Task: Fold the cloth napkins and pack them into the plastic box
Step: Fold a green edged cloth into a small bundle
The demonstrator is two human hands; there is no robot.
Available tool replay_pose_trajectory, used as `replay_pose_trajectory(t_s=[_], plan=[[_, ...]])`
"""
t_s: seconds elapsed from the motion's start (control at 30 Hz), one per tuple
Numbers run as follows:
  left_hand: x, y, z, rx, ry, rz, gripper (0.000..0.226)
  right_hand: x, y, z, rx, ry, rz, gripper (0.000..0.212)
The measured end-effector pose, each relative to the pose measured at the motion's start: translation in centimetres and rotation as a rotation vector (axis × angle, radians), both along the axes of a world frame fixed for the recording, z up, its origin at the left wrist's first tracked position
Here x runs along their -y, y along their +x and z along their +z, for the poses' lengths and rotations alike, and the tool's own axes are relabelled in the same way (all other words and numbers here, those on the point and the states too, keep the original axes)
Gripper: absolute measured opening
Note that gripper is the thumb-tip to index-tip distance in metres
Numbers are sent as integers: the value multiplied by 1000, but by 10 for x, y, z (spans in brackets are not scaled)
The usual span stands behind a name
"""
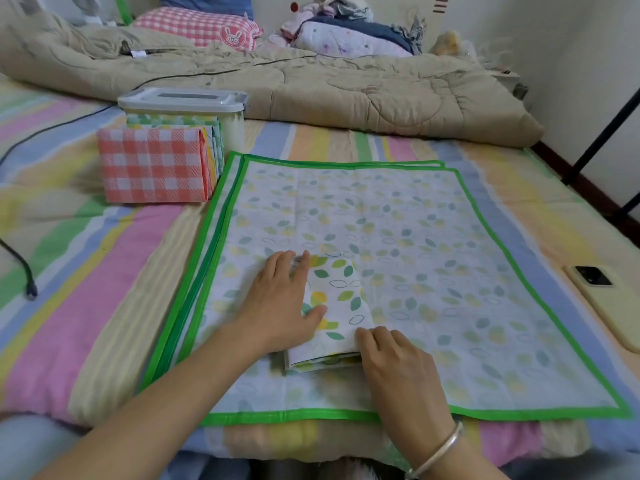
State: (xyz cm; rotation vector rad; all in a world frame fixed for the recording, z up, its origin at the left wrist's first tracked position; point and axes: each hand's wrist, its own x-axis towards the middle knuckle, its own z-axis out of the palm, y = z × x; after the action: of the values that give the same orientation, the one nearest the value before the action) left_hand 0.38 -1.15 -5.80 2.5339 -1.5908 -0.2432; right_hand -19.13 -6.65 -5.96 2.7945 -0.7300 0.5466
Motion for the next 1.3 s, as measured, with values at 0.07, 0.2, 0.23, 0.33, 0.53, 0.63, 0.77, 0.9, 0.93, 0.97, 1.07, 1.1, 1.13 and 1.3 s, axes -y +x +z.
replay_pose_trajectory(t_s=[0.07, 0.2, 0.23, 0.33, 0.53, 0.63, 0.77, 0.9, 0.93, 0.97, 1.07, 1.1, 1.13, 1.3], plan=[[-2, -3, -1, 2, 16, 1, 90, 2, -4, -4, -2, -35, 41, 19], [-9, -6, -12, 39, 35, 11, 88, 0, -7, -3, -87, -34, 90, 30], [-10, -5, -14, 49, 29, 7, 89, 2, -9, 1, -132, -10, 123, 20], [-12, -3, -18, 75, 28, 2, 94, 30, -17, 20, -177, 287, 166, 26], [-13, -4, -23, 101, -3, 11, 104, 64, 35, 36, -131, 538, 156, 67], [-14, -5, -23, 129, 0, 22, 103, 64, 66, 3, -278, 460, 101, 80], [-18, -11, -22, 117, 22, 6, 107, 62, 68, -27, -405, 401, 32, 81], [-17, -10, -24, 143, 96, -16, 109, 65, 72, -18, -416, 475, 44, 76], [-17, -10, -24, 150, 108, -20, 109, 66, 70, -12, -371, 534, 27, 72], [-17, -10, -24, 159, 116, -22, 109, 66, 66, -6, -275, 571, -22, 68], [-17, -11, -24, 183, 124, -22, 107, 58, 45, 17, -136, 491, -320, 47], [-17, -12, -23, 184, 127, -19, 108, 52, 38, 24, -185, 522, -378, 43], [-17, -12, -23, 184, 131, -15, 109, 46, 32, 28, -230, 600, -394, 43], [-14, -14, -16, 132, 90, 103, 115, 31, 21, 39, -14, 1182, -177, 53]])
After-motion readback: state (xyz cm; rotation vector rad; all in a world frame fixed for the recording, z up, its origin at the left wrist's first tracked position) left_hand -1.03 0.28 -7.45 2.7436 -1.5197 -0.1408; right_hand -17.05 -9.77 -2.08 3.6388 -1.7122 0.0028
